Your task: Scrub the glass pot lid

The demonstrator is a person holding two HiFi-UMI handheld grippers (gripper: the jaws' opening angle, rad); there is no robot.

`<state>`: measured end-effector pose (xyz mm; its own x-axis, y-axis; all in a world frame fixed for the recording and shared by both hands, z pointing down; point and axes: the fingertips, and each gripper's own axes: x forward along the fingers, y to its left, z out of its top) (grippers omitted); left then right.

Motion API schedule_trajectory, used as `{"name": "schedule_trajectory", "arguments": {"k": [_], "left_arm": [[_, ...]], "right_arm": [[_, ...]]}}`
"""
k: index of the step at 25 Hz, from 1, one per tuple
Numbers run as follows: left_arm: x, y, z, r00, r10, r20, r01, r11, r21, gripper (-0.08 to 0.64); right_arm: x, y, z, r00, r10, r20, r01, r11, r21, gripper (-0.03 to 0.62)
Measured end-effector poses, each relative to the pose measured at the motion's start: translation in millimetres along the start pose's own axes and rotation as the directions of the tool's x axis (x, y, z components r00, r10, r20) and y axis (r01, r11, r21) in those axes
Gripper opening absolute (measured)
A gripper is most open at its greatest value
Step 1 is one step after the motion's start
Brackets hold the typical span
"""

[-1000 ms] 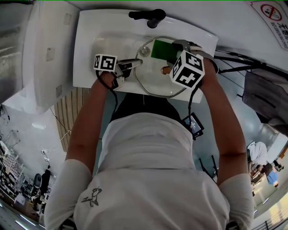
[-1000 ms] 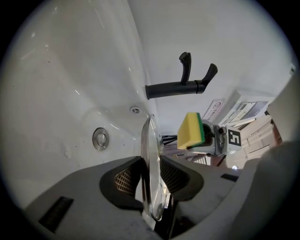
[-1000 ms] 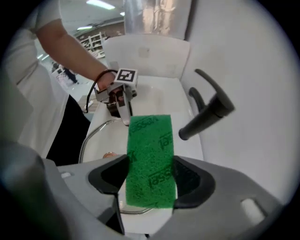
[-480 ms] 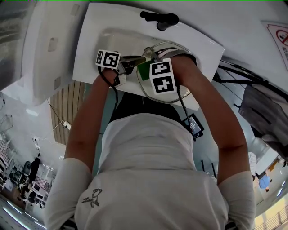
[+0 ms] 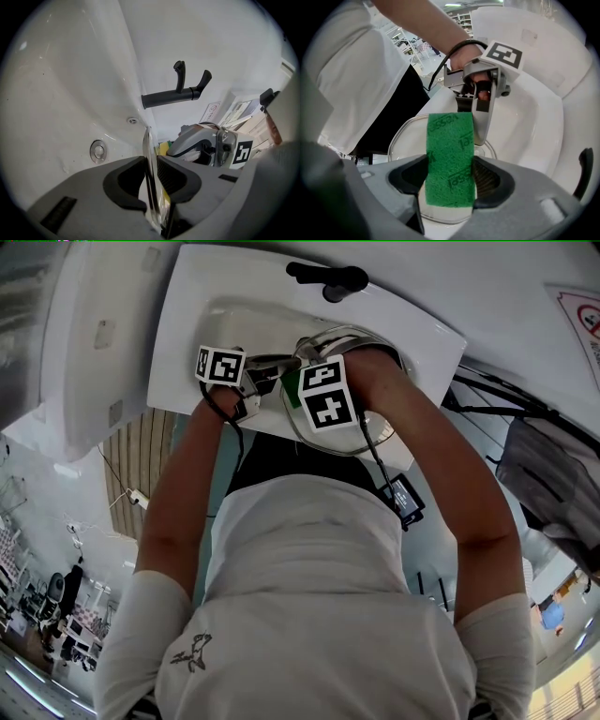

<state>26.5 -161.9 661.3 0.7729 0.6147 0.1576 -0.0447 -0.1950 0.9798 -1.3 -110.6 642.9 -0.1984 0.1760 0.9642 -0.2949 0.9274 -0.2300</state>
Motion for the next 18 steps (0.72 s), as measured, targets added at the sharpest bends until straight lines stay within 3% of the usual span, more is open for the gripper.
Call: {"name": "schedule_trajectory", "arguments": {"k": [8, 12, 15, 18], "left_arm": [[1, -1, 2, 1.0, -0.01, 0.008, 0.01, 1.0, 0.001, 0.08], [2, 0, 1, 1.0, -0.008, 0.007, 0.008, 1.0, 0.01, 0.08], [1, 0, 1, 1.0, -0.007, 0.01, 0.006, 1.0, 0.019, 0.08], [3, -2, 1, 1.0, -0.009, 0.011, 0.008, 0.999, 0.038, 0.08]], "right_arm": [[-6, -5, -26, 1.0, -0.013, 0.015, 0.012, 0.999, 0.051, 0.291], [-9, -13, -59, 0.999, -0.033, 0.028, 0.028, 0.987, 0.159, 0.291], [-13, -20, -87, 0.995, -0.051, 0.084, 0.024, 0.955, 0.295, 0.291], [-16, -20, -120, 0.989, -0.08, 0.127, 0.017, 0.902, 0.431, 0.291]]}}
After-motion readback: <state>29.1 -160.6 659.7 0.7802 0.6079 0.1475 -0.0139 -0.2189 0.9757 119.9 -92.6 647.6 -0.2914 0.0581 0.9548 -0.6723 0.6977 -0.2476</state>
